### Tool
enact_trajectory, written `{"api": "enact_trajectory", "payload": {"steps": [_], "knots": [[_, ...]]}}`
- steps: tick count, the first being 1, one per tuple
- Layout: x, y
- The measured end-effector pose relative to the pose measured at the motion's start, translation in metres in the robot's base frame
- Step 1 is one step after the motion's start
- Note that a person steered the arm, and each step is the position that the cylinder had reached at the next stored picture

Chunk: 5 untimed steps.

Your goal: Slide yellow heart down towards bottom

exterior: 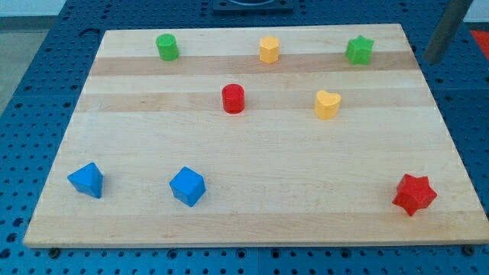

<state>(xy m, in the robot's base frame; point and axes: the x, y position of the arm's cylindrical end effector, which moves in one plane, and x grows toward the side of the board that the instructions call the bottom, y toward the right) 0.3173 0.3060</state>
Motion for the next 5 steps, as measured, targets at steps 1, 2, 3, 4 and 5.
{"api": "enact_trajectory", "payload": {"steps": [1,2,3,4,5], "knots": [[0.052,-0.052],[0.104,-0.091],[0.136,-0.077],[0.173,-0.04],[0.195,-0.051]]}}
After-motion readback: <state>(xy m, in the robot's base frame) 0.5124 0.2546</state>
